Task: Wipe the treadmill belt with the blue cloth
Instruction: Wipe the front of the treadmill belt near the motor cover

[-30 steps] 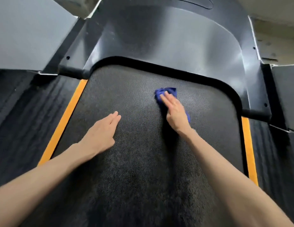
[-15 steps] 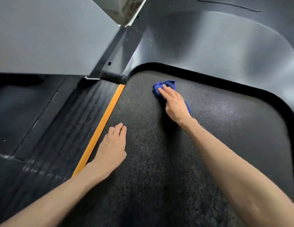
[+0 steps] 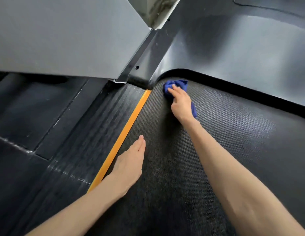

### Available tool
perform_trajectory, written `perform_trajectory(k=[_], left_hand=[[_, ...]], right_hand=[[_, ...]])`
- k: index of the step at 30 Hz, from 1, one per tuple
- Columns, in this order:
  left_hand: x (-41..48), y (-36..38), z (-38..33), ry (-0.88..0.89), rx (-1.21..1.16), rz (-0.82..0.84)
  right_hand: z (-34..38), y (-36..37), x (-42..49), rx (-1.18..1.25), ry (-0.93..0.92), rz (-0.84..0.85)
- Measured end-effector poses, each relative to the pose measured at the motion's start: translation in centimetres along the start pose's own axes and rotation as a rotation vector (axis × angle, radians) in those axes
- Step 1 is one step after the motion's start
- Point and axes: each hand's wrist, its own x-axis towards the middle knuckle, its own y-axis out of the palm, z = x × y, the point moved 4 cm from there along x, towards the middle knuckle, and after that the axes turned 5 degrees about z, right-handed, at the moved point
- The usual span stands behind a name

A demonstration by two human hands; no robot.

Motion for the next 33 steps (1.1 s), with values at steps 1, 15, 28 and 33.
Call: perform_trajectory(k=[1, 15, 28, 33], left_hand=[[0.0, 0.2, 0.0, 0.004, 0.011, -0.002], [-0.1, -0.3, -0.3, -0.010, -0.151, -0.038], [-0.4, -0.6, -0.8, -0.012, -0.015, -0.057], [-0.6, -0.7, -0.9, -0.012, -0.044, -0.085]], right_hand=[[1.2, 0.9, -1.2, -0.005, -0.114, 0.079], [4.0, 0.9, -1.8, -0.228, -0.182, 0.135], [-1.9, -4.0, -1.7, -0.319, 0.355, -0.061], [-2.3, -3.5, -1.2, -0.364, -0.137, 0.101]])
